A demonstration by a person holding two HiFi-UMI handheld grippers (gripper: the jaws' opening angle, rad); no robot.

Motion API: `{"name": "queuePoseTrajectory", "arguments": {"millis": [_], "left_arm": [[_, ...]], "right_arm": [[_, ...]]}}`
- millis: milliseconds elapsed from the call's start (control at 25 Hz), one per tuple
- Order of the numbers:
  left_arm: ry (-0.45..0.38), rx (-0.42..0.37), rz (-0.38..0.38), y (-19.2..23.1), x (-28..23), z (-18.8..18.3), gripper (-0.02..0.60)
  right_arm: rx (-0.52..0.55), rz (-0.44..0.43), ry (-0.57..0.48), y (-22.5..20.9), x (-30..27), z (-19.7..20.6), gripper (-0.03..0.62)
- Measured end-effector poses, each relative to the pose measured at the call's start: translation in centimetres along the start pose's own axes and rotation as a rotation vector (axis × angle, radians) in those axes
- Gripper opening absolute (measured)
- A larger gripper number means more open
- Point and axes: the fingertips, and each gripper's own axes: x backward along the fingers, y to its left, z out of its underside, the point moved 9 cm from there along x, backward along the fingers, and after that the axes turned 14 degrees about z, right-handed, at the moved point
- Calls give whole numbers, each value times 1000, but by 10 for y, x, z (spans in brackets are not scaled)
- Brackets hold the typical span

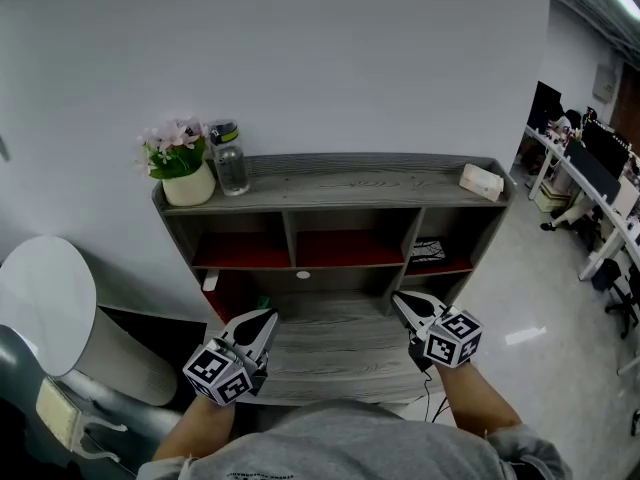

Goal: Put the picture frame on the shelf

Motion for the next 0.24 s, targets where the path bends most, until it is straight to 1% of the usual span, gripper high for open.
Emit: {"name": "queuePoseTrajectory", "arguments": {"millis": [240], "left_arm": [[1, -4, 0, -1, -1, 1, 17]], "right_arm": [[-2, 3, 1, -2, 1, 3, 5]]}}
